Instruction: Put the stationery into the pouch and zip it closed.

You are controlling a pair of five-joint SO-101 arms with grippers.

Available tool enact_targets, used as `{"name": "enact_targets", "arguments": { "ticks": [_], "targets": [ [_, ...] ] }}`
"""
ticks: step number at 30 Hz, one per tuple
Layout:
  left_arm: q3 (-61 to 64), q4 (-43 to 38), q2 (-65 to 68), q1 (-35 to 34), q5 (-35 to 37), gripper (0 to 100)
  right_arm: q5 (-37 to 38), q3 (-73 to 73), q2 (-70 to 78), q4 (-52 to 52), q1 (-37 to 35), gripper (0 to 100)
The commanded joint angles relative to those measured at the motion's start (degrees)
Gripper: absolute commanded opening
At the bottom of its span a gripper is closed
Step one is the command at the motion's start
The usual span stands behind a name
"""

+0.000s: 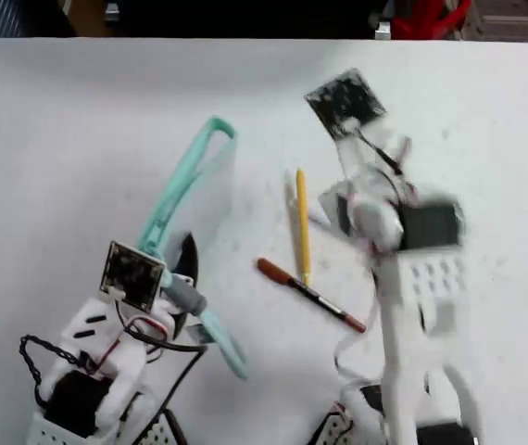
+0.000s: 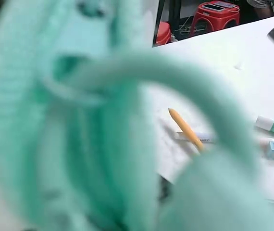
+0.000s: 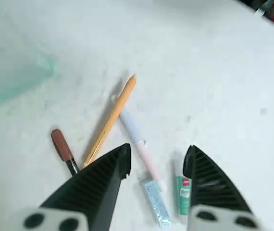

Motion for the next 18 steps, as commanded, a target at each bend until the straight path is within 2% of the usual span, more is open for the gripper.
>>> {"name": "enact_targets", "arguments": {
  "ticks": [1,3,7,8,13,18],
  "targets": [
    [-3.5,1.2,-0.4,-0.7,0.1,2,-3.3,-0.1,9.0,-4.4,0.5,18.0],
    [-3.4,1.6,-0.3,-0.6,-1.3,2,1.6,0.3,13.4,-5.9,1.4,17.8],
    [-3.9,0.1,4.6,-0.6,-1.5,2,21.4,4.7,21.0,-6.2,0.7,17.9],
    [-4.5,-1.0,7.5,-0.6,-1.5,2,23.3,5.7,22.6,-7.3,0.7,17.9],
    [-8.8,-3.7,22.1,-0.8,-1.5,2,23.9,6.5,29.1,-13.8,4.0,18.0],
    [-9.1,-4.7,24.0,-0.7,-1.5,2,28.7,6.2,37.0,-15.8,4.0,18.0]
  ]
}}
